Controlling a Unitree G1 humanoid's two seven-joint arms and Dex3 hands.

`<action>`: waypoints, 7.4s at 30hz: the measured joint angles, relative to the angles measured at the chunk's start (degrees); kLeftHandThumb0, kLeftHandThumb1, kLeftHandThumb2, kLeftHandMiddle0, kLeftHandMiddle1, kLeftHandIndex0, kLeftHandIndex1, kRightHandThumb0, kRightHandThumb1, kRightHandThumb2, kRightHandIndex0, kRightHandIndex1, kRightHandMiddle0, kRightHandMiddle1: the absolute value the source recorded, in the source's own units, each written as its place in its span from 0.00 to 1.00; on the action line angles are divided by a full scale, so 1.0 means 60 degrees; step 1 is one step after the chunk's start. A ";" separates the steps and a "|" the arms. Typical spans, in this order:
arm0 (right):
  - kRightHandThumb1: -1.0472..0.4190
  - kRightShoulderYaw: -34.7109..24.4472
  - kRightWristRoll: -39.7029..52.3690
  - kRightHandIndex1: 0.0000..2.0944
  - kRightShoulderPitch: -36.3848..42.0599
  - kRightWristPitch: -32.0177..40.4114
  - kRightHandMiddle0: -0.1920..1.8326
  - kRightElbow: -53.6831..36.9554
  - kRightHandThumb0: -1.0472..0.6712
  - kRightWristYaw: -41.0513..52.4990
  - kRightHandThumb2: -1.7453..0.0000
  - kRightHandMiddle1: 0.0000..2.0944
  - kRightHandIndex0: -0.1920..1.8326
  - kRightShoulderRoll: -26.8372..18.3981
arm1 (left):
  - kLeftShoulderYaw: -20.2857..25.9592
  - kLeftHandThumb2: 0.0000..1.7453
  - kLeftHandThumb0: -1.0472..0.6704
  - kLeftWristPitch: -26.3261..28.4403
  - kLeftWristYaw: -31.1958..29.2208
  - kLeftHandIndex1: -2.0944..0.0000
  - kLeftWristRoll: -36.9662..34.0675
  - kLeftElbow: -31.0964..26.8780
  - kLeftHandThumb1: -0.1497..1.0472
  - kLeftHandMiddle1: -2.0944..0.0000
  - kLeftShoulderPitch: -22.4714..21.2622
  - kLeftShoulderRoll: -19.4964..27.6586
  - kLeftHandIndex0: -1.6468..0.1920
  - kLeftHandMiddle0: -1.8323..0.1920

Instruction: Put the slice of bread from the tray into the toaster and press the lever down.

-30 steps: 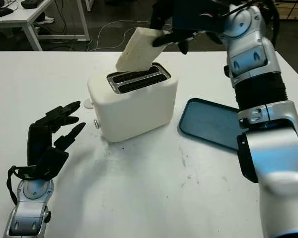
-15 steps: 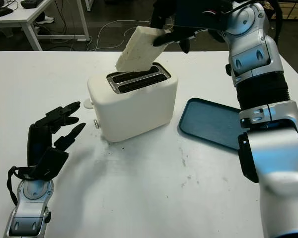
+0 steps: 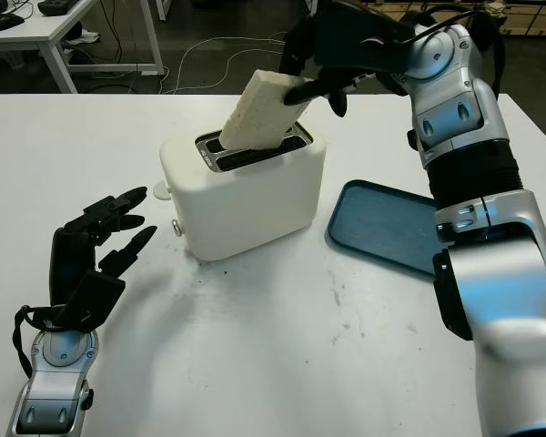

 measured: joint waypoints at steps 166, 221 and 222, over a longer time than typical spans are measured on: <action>0.10 -0.3869 0.3337 0.01 0.8886 -0.3541 0.61 -0.3206 0.31 -0.5194 1.00 0.00 0.66 0.2814 | -0.1381 0.00 0.46 -0.2633 -0.5076 1.00 0.2638 0.3544 0.79 0.35 -0.5999 0.5930 0.19 0.43; 0.10 -0.3903 0.3356 0.00 0.8910 -0.3507 0.62 -0.3250 0.33 -0.5083 1.00 0.00 0.66 0.2912 | -0.1694 0.00 0.47 -0.3005 -0.4735 1.00 0.2633 0.4213 0.76 0.36 -0.6319 0.5784 0.18 0.42; 0.10 -0.3903 0.3356 0.00 0.8910 -0.3507 0.61 -0.3250 0.33 -0.5081 1.00 0.00 0.66 0.2913 | -0.1694 0.00 0.47 -0.3005 -0.4734 1.00 0.2632 0.4238 0.76 0.36 -0.6327 0.5784 0.18 0.42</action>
